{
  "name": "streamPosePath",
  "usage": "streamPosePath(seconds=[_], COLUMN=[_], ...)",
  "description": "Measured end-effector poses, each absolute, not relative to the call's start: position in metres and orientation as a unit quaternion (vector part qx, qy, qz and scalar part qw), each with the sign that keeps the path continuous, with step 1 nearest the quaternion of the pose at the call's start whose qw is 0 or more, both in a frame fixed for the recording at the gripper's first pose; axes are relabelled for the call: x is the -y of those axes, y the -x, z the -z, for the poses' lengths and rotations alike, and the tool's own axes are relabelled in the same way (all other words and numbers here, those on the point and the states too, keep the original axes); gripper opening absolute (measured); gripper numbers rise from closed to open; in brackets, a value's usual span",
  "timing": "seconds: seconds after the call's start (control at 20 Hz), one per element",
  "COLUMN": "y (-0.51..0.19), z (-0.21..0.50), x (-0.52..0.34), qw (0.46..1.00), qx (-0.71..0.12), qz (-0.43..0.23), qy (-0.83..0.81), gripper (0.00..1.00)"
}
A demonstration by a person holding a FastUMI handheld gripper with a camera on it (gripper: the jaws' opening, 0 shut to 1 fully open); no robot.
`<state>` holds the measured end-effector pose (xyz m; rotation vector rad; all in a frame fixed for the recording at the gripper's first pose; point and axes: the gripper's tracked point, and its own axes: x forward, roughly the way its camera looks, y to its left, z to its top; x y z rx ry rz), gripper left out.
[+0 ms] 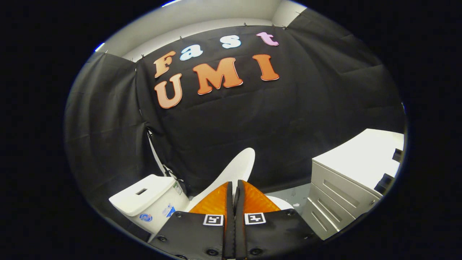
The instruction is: Open the toilet lid.
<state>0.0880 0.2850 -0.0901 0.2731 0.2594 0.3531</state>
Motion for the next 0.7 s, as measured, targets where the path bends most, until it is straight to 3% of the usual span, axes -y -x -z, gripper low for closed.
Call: streamPosePath(seconds=[0.7], y=[-0.067], z=[0.001], x=[-0.405], qw=[0.960], qx=[-0.078], qz=[-0.270], qy=[-0.006], gripper=[0.08])
